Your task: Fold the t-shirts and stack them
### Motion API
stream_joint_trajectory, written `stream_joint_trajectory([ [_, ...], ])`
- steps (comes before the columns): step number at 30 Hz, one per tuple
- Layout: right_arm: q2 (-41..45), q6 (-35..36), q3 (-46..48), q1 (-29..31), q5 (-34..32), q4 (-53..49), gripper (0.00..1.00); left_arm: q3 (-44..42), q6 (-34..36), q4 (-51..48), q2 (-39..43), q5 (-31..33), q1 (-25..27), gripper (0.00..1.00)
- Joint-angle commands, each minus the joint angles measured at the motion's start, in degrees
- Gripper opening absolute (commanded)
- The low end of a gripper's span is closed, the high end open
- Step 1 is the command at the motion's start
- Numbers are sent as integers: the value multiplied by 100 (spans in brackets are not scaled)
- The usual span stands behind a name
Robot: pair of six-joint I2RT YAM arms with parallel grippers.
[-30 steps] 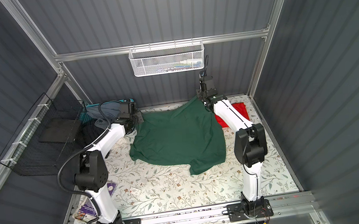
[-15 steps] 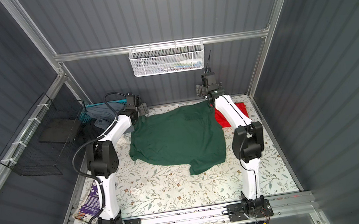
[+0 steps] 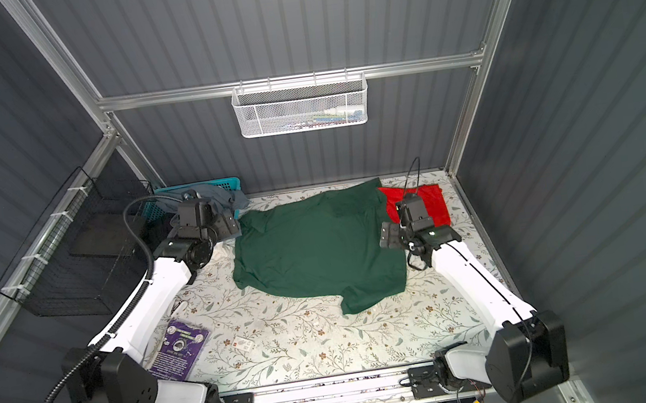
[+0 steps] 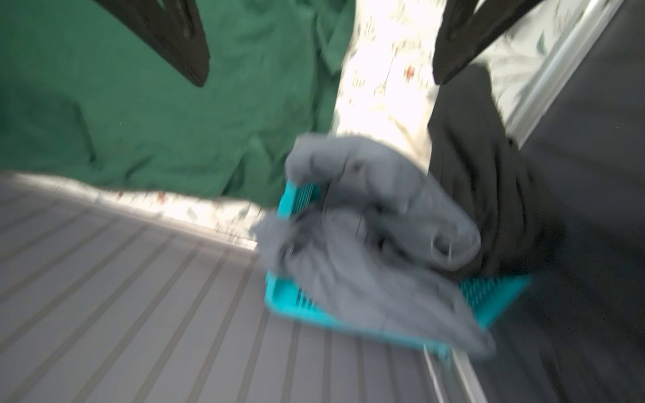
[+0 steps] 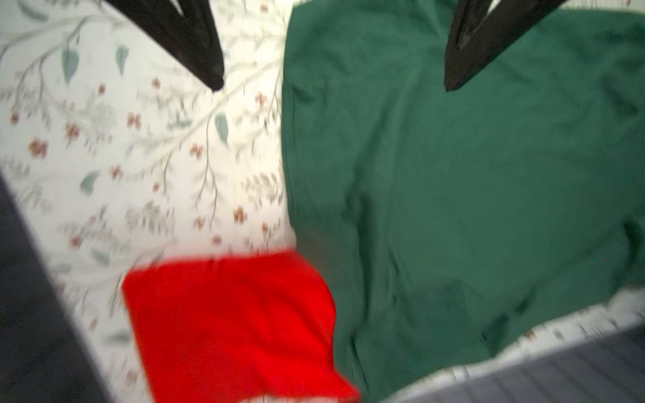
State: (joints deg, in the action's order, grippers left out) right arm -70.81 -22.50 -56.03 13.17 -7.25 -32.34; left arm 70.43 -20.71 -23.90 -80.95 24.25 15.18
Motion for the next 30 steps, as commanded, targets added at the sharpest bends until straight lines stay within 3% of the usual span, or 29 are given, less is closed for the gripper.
stream_joint_trajectory([
  [1, 392, -568, 669, 19, 545, -273, 89, -800, -538, -464, 203, -329, -8, 100],
  [5, 455, -819, 1182, 19, 826, -273, 75, -1399, -870, -401, 214, -867, -11, 99],
  [11, 360, -1062, 1715, 19, 876, 28, 59, -1835, -1140, -377, 160, -1154, -15, 93],
  [25, -424, -1384, 2243, 16, 865, 972, 48, -2405, -1446, 162, -180, -1403, -41, 83],
  [30, -730, -1458, 2089, 19, 1031, 1111, 37, -2460, -1401, 290, -362, -1407, -67, 78],
])
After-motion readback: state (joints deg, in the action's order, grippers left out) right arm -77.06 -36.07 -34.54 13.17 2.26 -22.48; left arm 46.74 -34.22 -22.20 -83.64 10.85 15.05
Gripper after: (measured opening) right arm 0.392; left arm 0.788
